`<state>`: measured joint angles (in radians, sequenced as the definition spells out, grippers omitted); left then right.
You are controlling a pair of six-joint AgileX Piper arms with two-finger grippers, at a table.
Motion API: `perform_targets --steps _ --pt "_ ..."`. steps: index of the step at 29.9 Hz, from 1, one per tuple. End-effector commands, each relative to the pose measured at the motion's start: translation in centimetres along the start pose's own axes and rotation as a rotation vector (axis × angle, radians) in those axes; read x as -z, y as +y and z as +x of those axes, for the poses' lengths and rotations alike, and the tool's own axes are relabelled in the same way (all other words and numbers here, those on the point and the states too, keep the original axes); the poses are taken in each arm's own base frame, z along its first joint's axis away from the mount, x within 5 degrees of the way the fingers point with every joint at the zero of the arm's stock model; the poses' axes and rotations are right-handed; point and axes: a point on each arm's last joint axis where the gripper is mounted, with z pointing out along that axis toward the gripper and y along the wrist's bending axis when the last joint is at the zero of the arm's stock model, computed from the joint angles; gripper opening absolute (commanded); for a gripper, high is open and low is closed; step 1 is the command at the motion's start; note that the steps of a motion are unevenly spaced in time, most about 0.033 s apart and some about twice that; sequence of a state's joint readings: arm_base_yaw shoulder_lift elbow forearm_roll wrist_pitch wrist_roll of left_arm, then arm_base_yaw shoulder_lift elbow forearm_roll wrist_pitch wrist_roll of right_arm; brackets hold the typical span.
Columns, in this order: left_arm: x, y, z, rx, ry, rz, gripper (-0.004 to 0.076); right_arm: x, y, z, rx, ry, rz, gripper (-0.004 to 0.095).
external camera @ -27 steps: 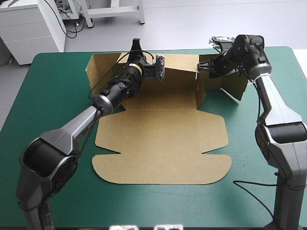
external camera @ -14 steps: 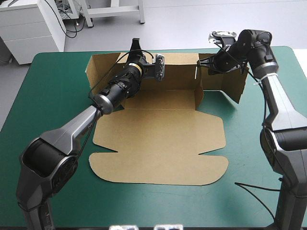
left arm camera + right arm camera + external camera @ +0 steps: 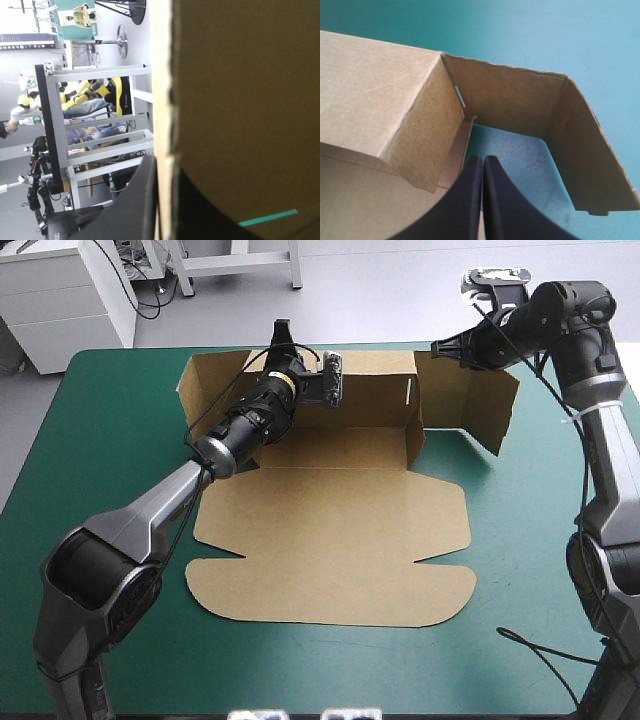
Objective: Fold the box
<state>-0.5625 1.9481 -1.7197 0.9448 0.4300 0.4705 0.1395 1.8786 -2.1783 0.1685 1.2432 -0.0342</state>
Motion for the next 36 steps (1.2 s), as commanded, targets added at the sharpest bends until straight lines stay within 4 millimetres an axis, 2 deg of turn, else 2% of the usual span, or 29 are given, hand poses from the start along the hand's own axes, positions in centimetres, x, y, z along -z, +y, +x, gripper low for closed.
perform_targets --steps 1,4,7,12,17,21,29,36 --pt "2.1 3.0 0.2 0.030 -0.018 -0.089 -0.0008 2.6 0.2 -1.4 -0.026 -0.169 0.005 0.0000" --pt "1.5 2.4 0.1 0.021 -0.012 -0.074 -0.0008 2.0 0.2 -2.0 -0.036 -0.220 -0.001 0.0000" --pt "0.7 1.6 0.2 -0.016 0.015 -0.058 -0.0008 0.3 -0.1 -2.1 -0.041 -0.215 0.001 0.0000" --pt "0.5 1.7 0.2 -0.050 0.030 -0.082 -0.0008 -3.5 -0.5 -2.3 -0.105 -0.205 -0.030 0.0000" --pt "0.6 1.9 0.2 -0.024 0.033 -0.096 -0.0008 -5.7 -0.8 -2.5 -0.127 -0.220 -0.043 0.0000" --pt "0.6 1.9 0.3 -0.024 0.037 -0.094 -0.0008 -6.6 -1.3 -2.5 -0.141 -0.221 -0.007 0.0000" --pt "0.6 1.9 0.3 -0.024 0.037 -0.094 -0.0008 -6.6 -1.4 -3.1 -0.145 -0.296 -0.008 0.0000" --pt "0.7 1.9 0.3 -0.024 0.037 -0.095 -0.0008 -7.6 -1.6 -1.7 -0.124 -0.144 0.021 0.0000"
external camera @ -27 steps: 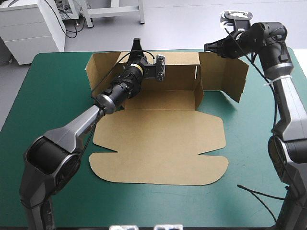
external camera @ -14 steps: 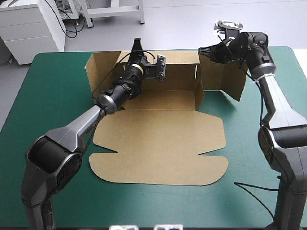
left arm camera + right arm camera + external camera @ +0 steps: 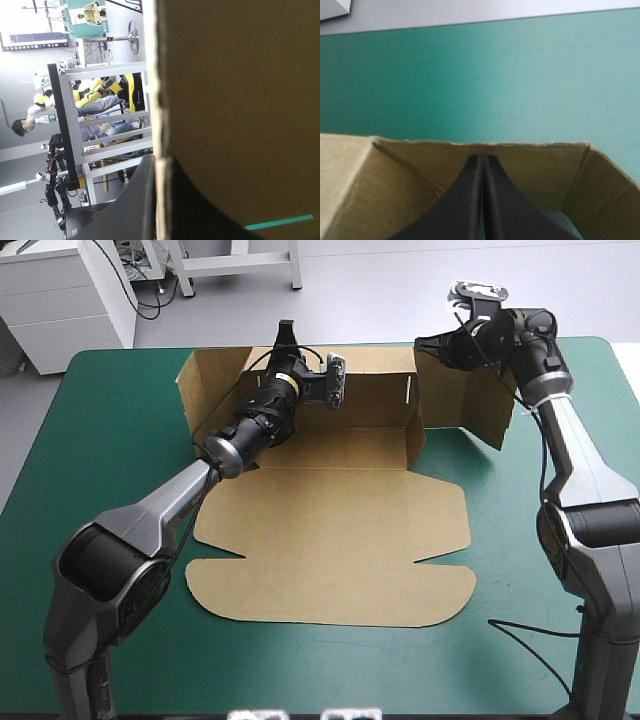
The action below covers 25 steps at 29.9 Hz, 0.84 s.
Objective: Fold the box
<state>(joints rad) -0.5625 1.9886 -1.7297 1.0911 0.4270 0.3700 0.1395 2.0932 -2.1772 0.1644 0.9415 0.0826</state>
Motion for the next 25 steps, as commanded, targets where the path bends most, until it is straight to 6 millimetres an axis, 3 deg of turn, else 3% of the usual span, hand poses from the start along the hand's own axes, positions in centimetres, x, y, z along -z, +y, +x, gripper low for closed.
perform_targets --steps 1,9,18,25 --pt "1.9 2.7 0.5 0.021 0.012 -0.067 -0.0008 3.1 0.4 -1.0 0.027 -0.032 0.000 0.0000" --pt "2.1 2.8 0.5 0.022 0.014 -0.070 -0.0008 3.6 0.5 1.5 0.084 0.235 -0.012 0.0000" --pt "2.1 2.5 1.3 0.025 0.095 -0.038 -0.0008 9.2 3.3 2.1 0.177 0.187 -0.066 0.0000" --pt "2.1 2.3 1.7 0.037 0.140 -0.020 -0.0008 12.6 2.6 6.6 0.234 0.282 -0.025 0.0000"
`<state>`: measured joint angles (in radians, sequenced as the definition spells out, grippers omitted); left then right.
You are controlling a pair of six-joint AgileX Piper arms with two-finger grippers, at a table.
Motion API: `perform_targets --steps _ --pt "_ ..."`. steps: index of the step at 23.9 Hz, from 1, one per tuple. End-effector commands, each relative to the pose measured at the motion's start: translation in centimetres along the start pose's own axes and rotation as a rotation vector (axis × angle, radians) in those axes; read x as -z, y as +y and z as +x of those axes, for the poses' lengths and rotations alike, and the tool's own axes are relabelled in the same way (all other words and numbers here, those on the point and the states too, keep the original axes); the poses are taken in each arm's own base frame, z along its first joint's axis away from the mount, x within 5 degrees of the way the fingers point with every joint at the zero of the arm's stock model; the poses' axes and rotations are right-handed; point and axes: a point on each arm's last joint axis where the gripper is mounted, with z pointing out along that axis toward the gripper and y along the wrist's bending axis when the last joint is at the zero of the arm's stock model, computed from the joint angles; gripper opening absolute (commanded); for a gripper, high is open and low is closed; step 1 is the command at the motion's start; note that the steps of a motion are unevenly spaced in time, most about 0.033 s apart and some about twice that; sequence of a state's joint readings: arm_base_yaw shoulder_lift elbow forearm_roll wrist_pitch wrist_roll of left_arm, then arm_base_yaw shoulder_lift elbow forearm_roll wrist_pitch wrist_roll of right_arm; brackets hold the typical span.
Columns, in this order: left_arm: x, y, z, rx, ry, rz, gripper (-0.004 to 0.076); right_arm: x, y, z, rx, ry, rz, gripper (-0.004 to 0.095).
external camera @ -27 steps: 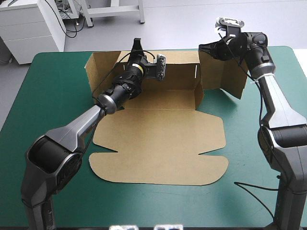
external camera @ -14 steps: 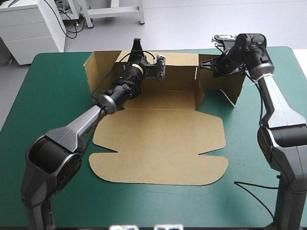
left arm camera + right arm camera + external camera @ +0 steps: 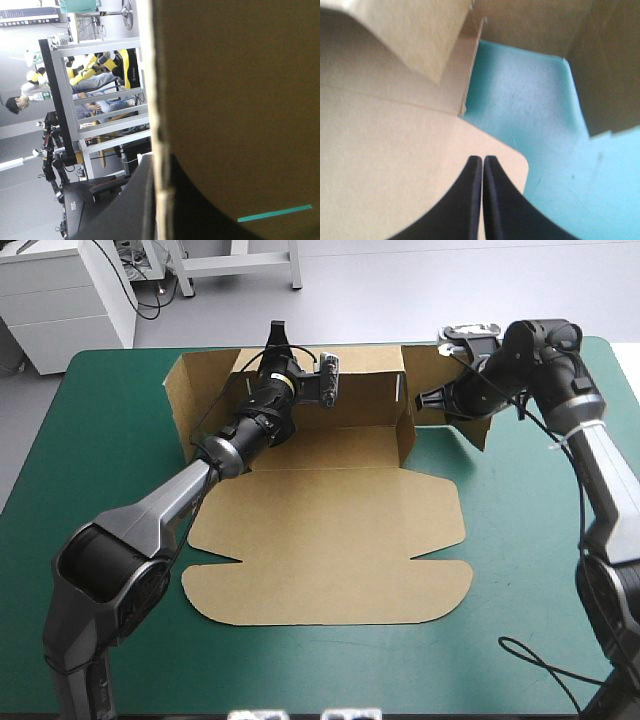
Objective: Fold the box
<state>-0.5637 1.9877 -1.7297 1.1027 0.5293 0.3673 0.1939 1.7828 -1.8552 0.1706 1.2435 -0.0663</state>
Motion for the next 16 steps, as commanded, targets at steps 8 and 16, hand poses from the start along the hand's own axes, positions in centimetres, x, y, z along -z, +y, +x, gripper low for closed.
perform_targets --steps 8,16 --pt "2.0 2.4 1.2 0.193 0.052 -0.039 -0.0008 9.4 0.9 7.2 0.080 -0.205 0.085 0.0000" --pt "1.9 2.4 1.1 0.186 0.043 -0.040 -0.0008 17.8 2.2 9.4 0.082 -0.591 0.096 0.0000"
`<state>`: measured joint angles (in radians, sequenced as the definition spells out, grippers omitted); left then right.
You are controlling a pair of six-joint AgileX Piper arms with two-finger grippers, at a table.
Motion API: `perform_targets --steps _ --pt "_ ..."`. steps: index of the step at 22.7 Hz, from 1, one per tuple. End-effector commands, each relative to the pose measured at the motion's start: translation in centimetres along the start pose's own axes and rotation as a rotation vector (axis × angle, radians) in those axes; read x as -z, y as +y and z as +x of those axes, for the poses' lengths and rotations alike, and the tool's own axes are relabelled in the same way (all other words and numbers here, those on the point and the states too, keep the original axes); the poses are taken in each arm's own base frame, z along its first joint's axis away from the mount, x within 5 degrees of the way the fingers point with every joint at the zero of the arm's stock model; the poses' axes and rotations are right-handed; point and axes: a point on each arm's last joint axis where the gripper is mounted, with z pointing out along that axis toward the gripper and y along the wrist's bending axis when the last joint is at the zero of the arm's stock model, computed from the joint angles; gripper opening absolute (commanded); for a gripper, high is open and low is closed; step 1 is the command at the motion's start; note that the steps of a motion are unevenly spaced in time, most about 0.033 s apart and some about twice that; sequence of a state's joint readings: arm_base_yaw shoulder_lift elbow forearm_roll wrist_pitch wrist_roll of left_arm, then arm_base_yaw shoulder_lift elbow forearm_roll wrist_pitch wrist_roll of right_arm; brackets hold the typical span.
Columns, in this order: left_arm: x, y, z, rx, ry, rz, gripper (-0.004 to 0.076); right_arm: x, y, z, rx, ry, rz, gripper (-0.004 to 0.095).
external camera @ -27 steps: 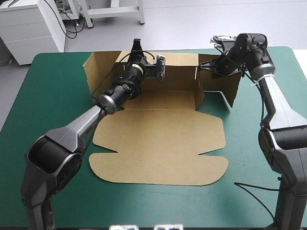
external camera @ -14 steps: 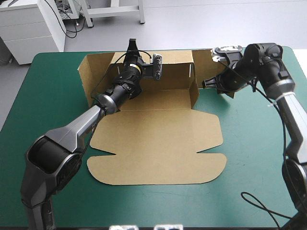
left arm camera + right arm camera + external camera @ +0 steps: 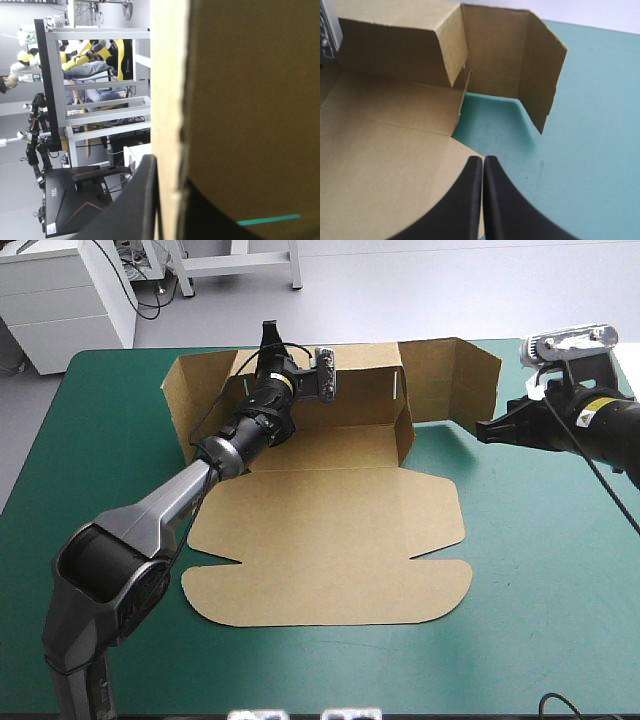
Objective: Fold the box
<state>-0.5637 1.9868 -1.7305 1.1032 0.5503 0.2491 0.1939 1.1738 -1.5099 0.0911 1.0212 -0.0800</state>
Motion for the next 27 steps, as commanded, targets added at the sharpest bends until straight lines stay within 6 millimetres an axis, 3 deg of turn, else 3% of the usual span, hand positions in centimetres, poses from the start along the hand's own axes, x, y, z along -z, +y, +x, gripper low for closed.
perform_targets --steps 1,8,15,23,26,27 --pt "1.9 2.4 0.7 0.068 0.024 -0.045 -0.0008 1.1 0.0 -1.0 0.000 -0.102 0.008 0.0000" --pt "2.1 1.9 0.6 0.151 0.034 0.016 -0.0008 -2.4 -0.2 -0.2 0.006 0.000 0.005 0.0000" --pt "3.4 2.1 -0.5 0.170 0.002 0.022 -0.0008 -2.6 -0.1 -1.0 -0.055 -0.103 -0.009 0.0000" --pt "4.4 1.4 -1.6 0.215 0.004 0.081 -0.0008 -3.3 -0.3 -0.4 -0.026 -0.025 0.009 0.0000" --pt "6.2 2.2 -1.9 0.241 0.003 0.086 -0.0008 -3.4 -0.4 -0.3 -0.015 -0.010 0.017 0.0000" --pt "7.7 3.1 -1.9 0.257 -0.010 0.073 -0.0008 -3.4 -0.4 -0.3 -0.015 -0.014 0.017 0.0000"
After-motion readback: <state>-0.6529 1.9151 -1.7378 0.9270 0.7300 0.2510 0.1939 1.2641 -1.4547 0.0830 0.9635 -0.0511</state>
